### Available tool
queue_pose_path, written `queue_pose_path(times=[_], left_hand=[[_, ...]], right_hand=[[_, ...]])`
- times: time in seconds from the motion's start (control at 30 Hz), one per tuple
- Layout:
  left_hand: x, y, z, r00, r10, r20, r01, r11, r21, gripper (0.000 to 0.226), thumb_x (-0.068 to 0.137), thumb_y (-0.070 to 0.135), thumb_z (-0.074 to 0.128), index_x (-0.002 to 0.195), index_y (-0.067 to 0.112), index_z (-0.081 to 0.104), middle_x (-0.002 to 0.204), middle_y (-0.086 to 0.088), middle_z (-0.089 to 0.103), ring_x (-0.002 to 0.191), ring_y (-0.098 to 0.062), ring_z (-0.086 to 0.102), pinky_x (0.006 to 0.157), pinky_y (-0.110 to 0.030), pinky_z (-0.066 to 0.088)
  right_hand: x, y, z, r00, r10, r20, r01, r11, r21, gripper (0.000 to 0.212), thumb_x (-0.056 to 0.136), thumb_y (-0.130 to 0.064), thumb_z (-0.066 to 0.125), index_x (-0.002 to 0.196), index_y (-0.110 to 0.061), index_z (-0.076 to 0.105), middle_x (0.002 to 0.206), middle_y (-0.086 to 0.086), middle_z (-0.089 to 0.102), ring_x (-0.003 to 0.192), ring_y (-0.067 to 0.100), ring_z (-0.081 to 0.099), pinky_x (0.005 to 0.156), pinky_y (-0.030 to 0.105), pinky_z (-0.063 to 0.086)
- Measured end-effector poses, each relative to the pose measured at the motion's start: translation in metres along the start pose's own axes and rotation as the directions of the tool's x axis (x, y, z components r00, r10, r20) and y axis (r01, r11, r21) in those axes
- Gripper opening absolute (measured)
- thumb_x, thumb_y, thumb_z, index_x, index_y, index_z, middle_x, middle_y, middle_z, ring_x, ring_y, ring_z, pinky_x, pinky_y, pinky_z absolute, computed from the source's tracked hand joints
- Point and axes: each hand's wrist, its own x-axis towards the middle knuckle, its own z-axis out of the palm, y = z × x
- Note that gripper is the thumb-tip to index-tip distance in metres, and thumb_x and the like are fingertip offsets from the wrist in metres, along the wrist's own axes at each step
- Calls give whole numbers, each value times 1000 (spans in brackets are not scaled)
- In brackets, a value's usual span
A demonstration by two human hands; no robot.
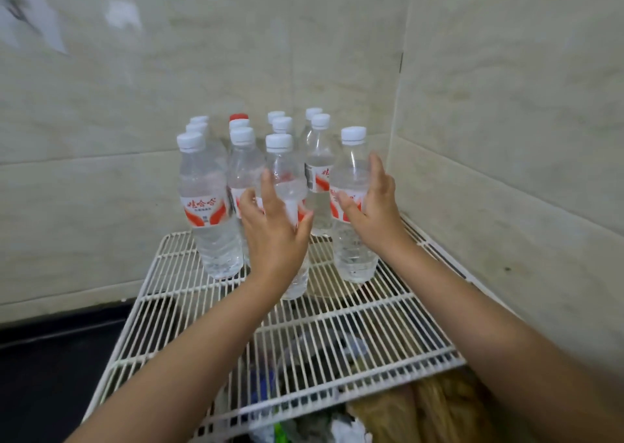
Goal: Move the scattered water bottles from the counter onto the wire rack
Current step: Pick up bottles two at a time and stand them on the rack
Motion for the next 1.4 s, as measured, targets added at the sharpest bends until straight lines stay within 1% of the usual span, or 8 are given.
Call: queue_pose_path(times=[0.23,0.43,0.63,0.73,0.87,1.0,1.17,1.4], left_hand=[[-6,0,-21,999,23,46,-23,1000,-14,86,84,36,61,146,21,4,143,-15,25,131,-28,32,99,-25,25],[30,15,-56,993,110,41,-105,990,-92,57,92,23,39,145,11,22,150,-10,29,139,-22,27,113,-34,23],[74,21,-78,896,-29,444,252,856,-452,54,92,-7,37,142,14,31,135,-9,42,120,-23,43,93,-31,38],[74,17,-82,833,59,550,181,910,-372,51,91,-9,40,137,12,41,124,-4,51,113,-19,47,92,-29,40],[74,26,-82,865,123,487,52,943,-330,49,90,-7,48,136,7,42,123,0,53,112,-11,51,93,-23,42],[78,29,-75,964,90,252,-23,967,-255,32,82,4,65,112,9,55,88,2,58,79,-12,56,76,-25,52],[66,29,-62,999,-12,-41,15,998,59,37,82,23,65,113,10,49,112,-10,52,102,-24,50,80,-32,39],[64,11,-64,992,-10,126,-1,996,92,47,84,32,63,124,12,48,120,-12,55,109,-27,53,87,-37,45]], right_hand=[[4,-8,-22,996,66,52,-63,996,-60,75,87,-37,57,145,-14,15,138,21,38,128,33,39,102,40,36],[26,-40,-55,999,-14,40,17,998,-62,64,94,-25,48,147,-13,14,149,16,26,138,26,29,111,35,26],[54,-68,-79,924,-112,367,199,958,-208,56,90,2,38,142,-17,31,152,7,26,137,22,32,107,25,27],[60,-72,-86,850,-10,526,244,894,-376,46,94,-1,35,137,-16,42,147,4,39,132,19,40,99,24,33],[64,-79,-94,850,13,527,254,867,-429,37,96,-11,42,132,-15,49,137,5,51,96,24,61,81,25,40],[71,-86,-83,931,-87,354,299,736,-607,35,94,-35,46,104,-8,65,100,13,65,102,29,59,62,26,34],[60,-89,-49,989,-127,75,141,670,-729,58,93,-51,34,52,-12,33,55,0,32,65,22,41,44,24,18],[59,-68,-62,934,-76,348,239,859,-452,37,91,-38,48,99,-5,63,98,11,64,83,20,49,64,28,35]])
